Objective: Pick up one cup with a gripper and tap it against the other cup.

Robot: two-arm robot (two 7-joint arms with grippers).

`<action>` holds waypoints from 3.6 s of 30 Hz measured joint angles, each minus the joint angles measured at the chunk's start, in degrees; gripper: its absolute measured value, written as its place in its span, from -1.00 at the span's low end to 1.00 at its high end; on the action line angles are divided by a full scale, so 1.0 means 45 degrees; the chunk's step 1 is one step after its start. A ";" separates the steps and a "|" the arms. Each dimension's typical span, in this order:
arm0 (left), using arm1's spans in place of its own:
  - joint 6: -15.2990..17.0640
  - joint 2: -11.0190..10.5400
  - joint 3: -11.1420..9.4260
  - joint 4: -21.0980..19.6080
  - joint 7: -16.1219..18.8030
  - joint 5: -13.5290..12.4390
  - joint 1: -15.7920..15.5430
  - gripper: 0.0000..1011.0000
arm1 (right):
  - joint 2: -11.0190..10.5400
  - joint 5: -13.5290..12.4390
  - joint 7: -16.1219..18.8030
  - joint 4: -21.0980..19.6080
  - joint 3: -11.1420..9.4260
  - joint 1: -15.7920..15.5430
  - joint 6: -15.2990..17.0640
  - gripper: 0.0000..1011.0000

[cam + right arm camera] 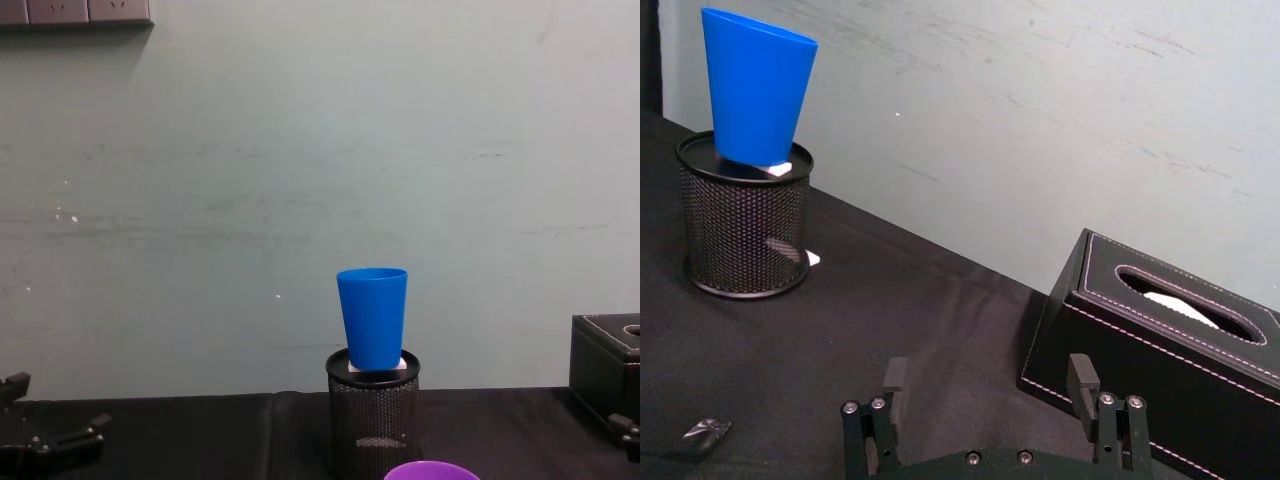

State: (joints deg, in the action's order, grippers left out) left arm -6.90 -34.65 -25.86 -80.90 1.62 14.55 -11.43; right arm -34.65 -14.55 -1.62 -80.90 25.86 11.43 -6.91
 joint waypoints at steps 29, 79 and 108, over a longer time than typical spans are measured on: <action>0.0000 0.0001 0.0001 0.0000 -0.0001 0.0000 0.0000 0.98 | 0.0000 0.0000 0.0000 0.0000 0.0000 0.0000 0.0000 0.98; 0.0000 -0.0001 0.0000 0.0000 -0.0001 0.0000 0.0000 0.98 | -0.2514 -0.4094 0.7300 -0.2082 -0.1443 -0.3086 -0.2097 0.98; 0.0000 -0.0001 0.0000 0.0000 -0.0001 0.0000 -0.0001 0.98 | 0.0212 -0.2693 0.9296 -0.0177 0.0280 -0.0202 -0.0421 0.98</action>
State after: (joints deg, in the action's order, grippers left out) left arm -6.90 -34.65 -25.86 -80.90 1.62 14.55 -11.43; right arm -33.69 -26.66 40.21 -81.70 27.12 10.53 -8.80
